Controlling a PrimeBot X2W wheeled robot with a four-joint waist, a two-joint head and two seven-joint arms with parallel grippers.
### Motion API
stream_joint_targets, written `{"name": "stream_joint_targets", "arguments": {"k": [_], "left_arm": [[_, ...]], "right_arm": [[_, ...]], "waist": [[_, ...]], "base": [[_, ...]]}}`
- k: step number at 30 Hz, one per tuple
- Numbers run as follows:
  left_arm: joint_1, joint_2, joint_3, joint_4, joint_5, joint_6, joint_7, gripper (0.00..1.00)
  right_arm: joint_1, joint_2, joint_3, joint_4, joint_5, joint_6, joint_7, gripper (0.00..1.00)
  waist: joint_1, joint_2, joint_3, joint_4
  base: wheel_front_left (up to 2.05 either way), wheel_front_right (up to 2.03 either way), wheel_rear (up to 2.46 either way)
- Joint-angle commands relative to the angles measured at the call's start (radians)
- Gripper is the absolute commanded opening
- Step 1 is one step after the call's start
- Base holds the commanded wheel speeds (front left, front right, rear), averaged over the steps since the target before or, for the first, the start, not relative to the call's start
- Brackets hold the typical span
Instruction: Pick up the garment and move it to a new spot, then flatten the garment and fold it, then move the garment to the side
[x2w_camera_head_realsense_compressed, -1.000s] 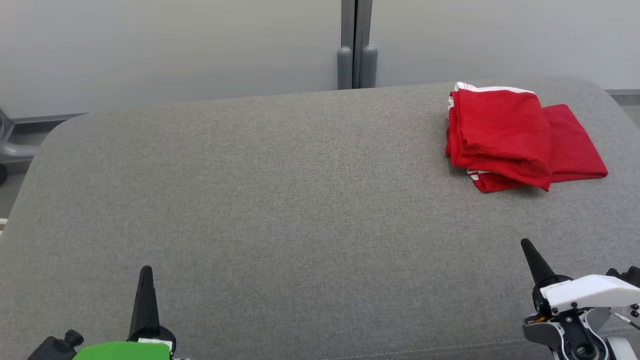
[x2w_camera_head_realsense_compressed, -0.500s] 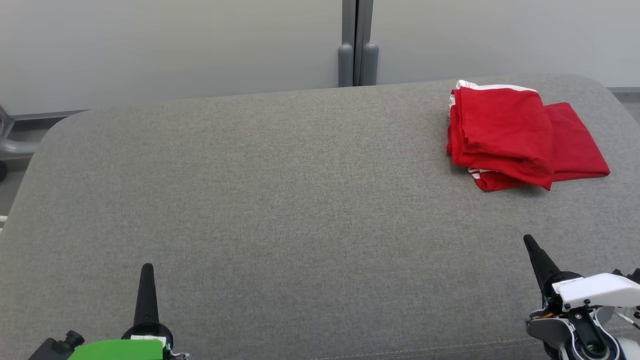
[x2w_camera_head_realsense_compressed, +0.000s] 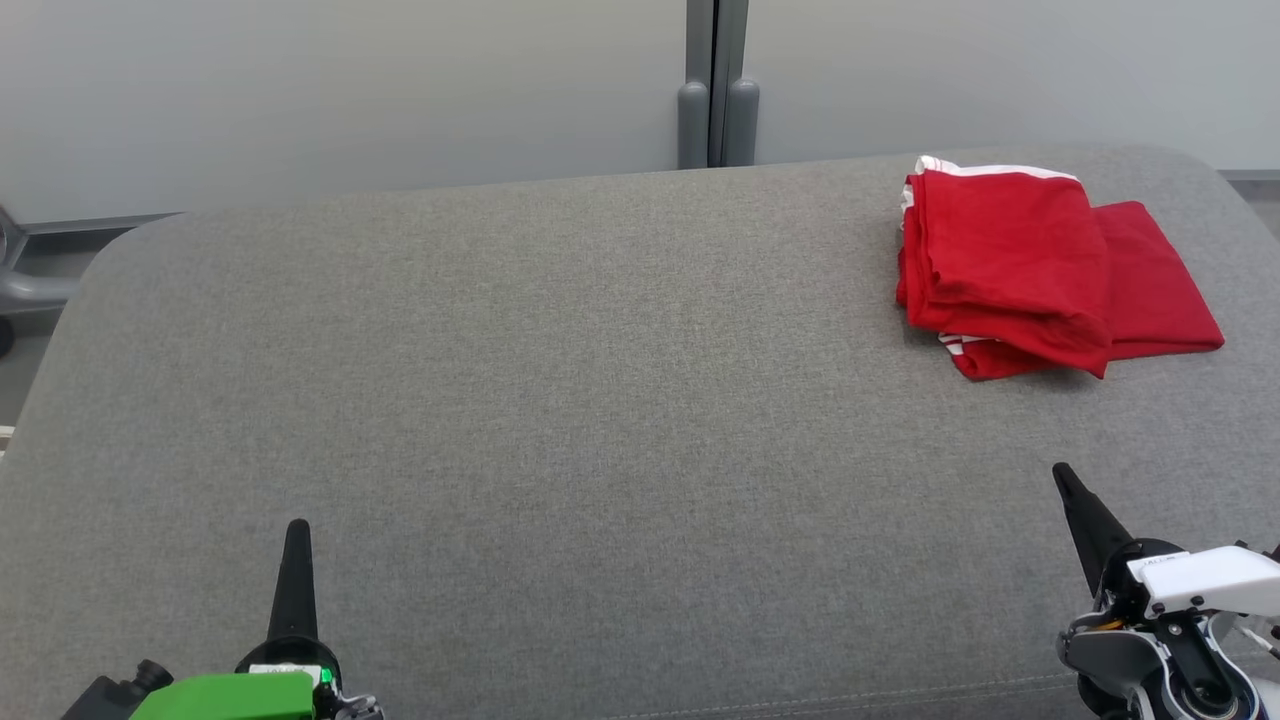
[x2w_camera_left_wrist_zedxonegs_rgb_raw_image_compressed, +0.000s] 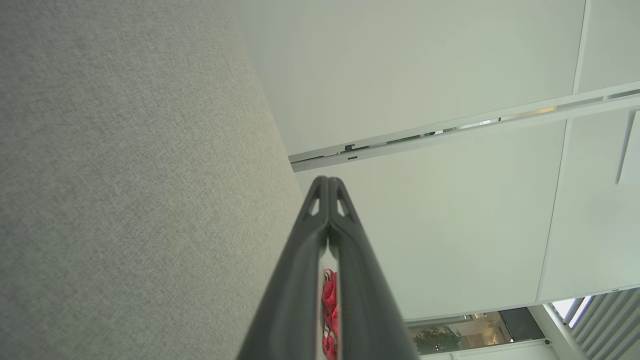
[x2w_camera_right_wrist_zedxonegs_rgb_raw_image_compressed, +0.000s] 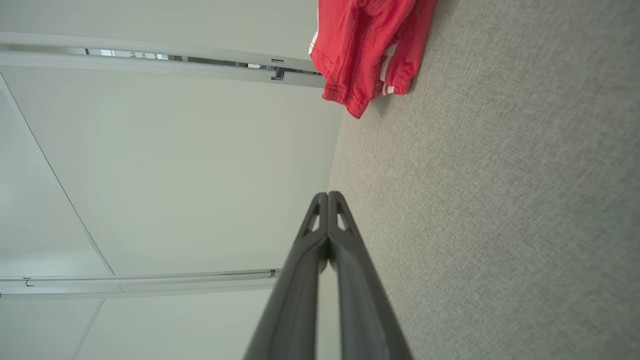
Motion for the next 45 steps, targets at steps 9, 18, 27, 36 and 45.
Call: {"name": "stream_joint_targets", "arguments": {"k": [9, 18, 27, 36, 45], "left_arm": [[-0.019, 0.0, -0.004, -0.012, -0.08, -0.005, 0.011, 0.0], [-0.021, -0.002, -0.008, -0.015, -0.146, -0.006, 0.017, 0.0], [-0.022, -0.003, -0.01, -0.017, -0.19, -0.007, 0.024, 0.0], [-0.022, -0.002, -0.01, -0.017, -0.19, -0.007, 0.024, 0.0], [-0.022, -0.002, -0.01, -0.017, -0.19, -0.007, 0.023, 0.0]], "right_arm": [[-0.012, 0.001, -0.021, -0.014, 0.077, 0.0, 0.032, 0.0], [-0.012, 0.004, -0.036, -0.017, 0.135, 0.0, 0.057, 0.0], [-0.012, 0.006, -0.048, -0.019, 0.174, 0.0, 0.074, 0.0], [-0.011, 0.006, -0.047, -0.019, 0.174, 0.0, 0.074, 0.0], [-0.011, 0.006, -0.047, -0.019, 0.174, 0.0, 0.074, 0.0]], "waist": [[0.0, 0.0, 0.005, 0.001], [0.0, 0.0, 0.009, 0.003], [0.0, 0.0, 0.013, 0.004], [0.0, 0.0, 0.013, 0.004], [0.0, 0.0, 0.013, 0.004]], "base": [[0.0, 0.0, 0.0], [0.0, 0.0, 0.0], [0.0, 0.0, 0.0], [0.0, 0.0, 0.0], [0.0, 0.0, 0.0]]}}
